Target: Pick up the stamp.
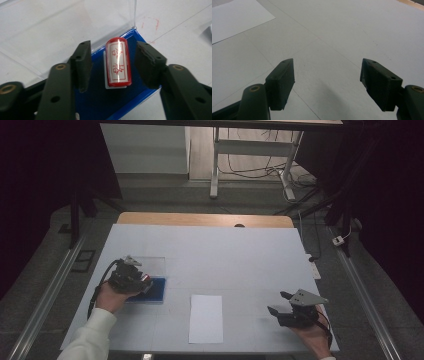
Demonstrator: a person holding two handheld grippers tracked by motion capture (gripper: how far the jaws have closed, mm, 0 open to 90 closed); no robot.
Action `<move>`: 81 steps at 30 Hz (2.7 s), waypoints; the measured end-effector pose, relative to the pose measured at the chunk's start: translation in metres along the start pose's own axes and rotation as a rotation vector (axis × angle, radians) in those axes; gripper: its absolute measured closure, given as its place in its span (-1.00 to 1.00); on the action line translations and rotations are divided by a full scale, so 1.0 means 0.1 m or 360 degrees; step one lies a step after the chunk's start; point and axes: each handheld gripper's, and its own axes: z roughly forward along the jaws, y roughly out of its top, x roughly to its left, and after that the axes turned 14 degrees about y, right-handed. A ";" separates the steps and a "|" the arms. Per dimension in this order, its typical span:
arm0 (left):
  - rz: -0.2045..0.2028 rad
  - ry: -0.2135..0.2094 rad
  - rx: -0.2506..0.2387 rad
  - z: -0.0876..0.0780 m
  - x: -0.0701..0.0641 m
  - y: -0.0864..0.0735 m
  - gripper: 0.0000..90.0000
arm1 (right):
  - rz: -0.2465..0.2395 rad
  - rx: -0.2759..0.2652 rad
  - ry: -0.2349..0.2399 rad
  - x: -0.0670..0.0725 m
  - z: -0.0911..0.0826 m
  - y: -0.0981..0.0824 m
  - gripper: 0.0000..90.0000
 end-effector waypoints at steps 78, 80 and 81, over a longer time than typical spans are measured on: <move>0.0123 -0.0138 -0.0104 -0.50 0.10 0.05 0.55 | 0.0003 0.0031 -0.0006 0.00 0.02 -0.02 -0.36; 0.0125 -0.0139 -0.0097 -0.49 0.10 0.05 0.55 | 0.0005 0.0028 -0.0006 0.01 0.02 -0.02 -0.36; 0.0129 -0.0140 -0.0097 -0.49 0.10 0.05 0.55 | 0.0005 0.0028 -0.0006 0.01 0.02 -0.02 -0.36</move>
